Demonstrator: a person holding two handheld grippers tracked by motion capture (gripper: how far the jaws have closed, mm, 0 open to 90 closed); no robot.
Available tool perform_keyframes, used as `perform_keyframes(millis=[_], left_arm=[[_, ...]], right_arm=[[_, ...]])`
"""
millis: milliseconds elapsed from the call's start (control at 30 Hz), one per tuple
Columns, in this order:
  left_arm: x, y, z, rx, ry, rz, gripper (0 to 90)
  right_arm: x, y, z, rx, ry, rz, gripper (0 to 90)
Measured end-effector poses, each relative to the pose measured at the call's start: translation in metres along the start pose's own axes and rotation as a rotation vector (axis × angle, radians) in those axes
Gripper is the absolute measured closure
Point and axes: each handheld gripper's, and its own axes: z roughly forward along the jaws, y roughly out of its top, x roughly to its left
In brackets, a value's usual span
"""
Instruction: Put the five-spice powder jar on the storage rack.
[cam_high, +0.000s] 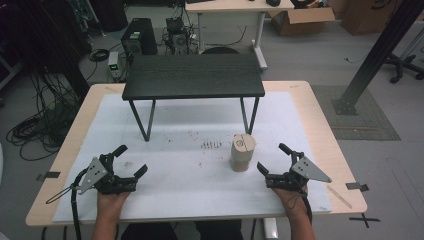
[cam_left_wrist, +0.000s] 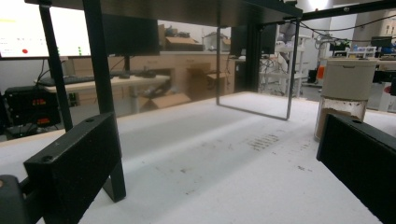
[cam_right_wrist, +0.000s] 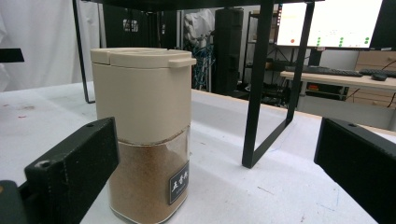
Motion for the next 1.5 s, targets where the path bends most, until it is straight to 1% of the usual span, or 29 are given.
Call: perform_keyframes(millis=[133, 233, 333, 600, 1000, 1033, 1067, 1100, 1167, 1300, 1333, 1433, 1500], left_arm=[[-0.001, 0.000, 0.000, -0.002, 0.003, 0.010, 0.2], [0.000, 0.000, 0.000, 0.000, 0.002, 0.000, 0.2], [-0.001, 0.000, 0.000, -0.003, 0.003, 0.006, 0.2], [0.000, 0.000, 0.000, 0.000, 0.004, 0.001, 0.2], [0.000, 0.000, -0.001, -0.007, 0.006, 0.002, 0.2], [0.000, 0.000, -0.001, -0.008, 0.006, 0.002, 0.2], [0.000, 0.000, -0.001, -0.008, 0.006, 0.001, 0.2], [0.000, 0.000, -0.001, -0.008, 0.006, 0.001, 0.2], [0.000, 0.000, -0.001, -0.008, 0.005, 0.001, 0.2], [0.000, 0.000, -0.001, -0.010, 0.004, 0.000, 0.2], [0.000, 0.000, -0.001, -0.010, 0.004, -0.001, 0.2], [0.000, 0.000, -0.001, -0.010, 0.003, -0.001, 0.2], [0.000, 0.000, -0.001, -0.010, 0.003, -0.002, 0.2]], right_arm=[[0.000, 0.000, 0.000, 0.002, 0.000, 0.000, 0.0], [0.000, 0.000, 0.000, 0.001, 0.000, 0.001, 0.0], [0.000, 0.000, 0.000, 0.001, 0.001, 0.002, 0.0], [0.000, 0.000, 0.000, 0.000, 0.001, -0.002, 0.0], [-0.003, 0.000, 0.000, 0.002, 0.012, 0.020, 0.0], [-0.003, 0.001, 0.001, 0.004, 0.014, 0.021, 0.0], [-0.004, 0.001, 0.001, 0.008, 0.035, 0.023, 0.0], [-0.004, 0.001, 0.001, 0.008, 0.035, 0.023, 0.0], [-0.006, 0.001, 0.002, 0.005, 0.056, 0.041, 0.0], [-0.007, 0.003, 0.002, -0.007, 0.059, 0.051, 0.0], [-0.007, 0.006, 0.003, -0.017, 0.061, 0.057, 0.0], [-0.008, 0.010, 0.005, -0.016, 0.065, 0.057, 0.0], [-0.007, 0.016, 0.008, -0.010, 0.082, 0.052, 0.0]])
